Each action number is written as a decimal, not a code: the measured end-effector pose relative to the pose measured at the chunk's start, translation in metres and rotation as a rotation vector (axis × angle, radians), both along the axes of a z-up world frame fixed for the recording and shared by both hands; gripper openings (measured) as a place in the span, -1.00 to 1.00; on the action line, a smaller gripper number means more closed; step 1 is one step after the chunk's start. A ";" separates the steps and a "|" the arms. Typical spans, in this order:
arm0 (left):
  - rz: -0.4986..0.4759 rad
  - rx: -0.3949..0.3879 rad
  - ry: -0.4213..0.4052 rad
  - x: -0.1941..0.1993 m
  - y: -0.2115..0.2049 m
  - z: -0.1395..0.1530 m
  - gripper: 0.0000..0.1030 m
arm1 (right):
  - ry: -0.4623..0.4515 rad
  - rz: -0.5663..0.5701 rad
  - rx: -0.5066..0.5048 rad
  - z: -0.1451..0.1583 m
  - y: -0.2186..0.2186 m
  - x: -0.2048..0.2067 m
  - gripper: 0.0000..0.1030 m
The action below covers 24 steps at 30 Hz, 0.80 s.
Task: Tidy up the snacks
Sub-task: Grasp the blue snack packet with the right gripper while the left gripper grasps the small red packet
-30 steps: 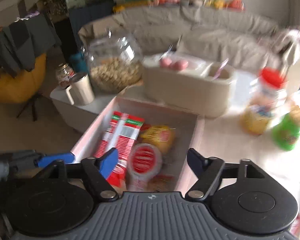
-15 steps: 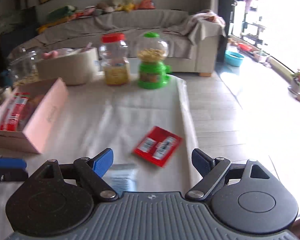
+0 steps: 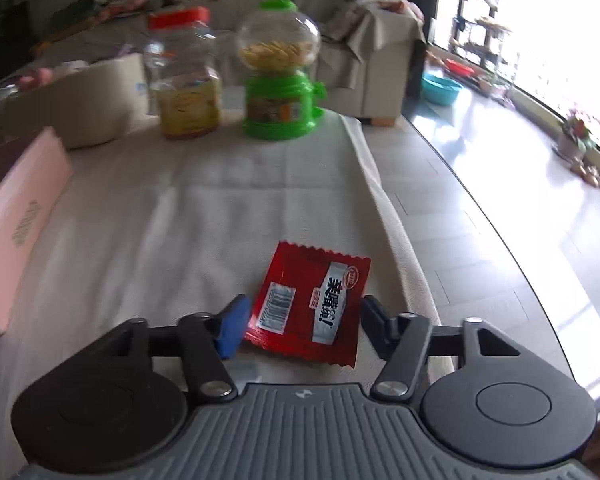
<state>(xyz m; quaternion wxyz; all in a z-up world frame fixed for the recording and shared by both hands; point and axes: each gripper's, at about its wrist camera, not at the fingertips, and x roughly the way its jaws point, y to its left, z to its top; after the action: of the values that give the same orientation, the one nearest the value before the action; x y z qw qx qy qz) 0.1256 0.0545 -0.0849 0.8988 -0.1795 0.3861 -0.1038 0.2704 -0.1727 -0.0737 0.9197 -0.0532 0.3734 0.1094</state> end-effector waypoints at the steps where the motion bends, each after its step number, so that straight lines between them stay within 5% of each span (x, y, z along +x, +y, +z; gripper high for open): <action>1: 0.017 -0.015 0.003 -0.004 0.005 -0.002 -0.14 | -0.011 0.035 0.005 0.005 0.001 -0.012 -0.09; 12: 0.104 -0.045 0.024 -0.023 0.033 -0.012 -0.14 | -0.036 0.349 0.178 0.034 0.030 -0.109 -0.10; 15: 0.135 -0.050 0.015 -0.028 0.042 -0.009 -0.14 | 0.013 0.443 0.215 0.031 0.046 -0.120 0.17; 18: 0.163 -0.052 0.010 -0.034 0.051 -0.008 -0.14 | 0.007 0.507 0.177 0.028 0.055 -0.132 0.55; 24: 0.187 -0.062 0.018 -0.037 0.057 -0.011 -0.14 | 0.042 0.640 0.023 0.009 0.054 -0.169 0.59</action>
<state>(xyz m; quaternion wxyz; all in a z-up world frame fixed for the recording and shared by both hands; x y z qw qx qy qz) 0.0881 0.1120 -0.0955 0.8951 -0.2434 0.3724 -0.0295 0.1018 -0.1185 -0.0643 0.8312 -0.1553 0.3551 0.3986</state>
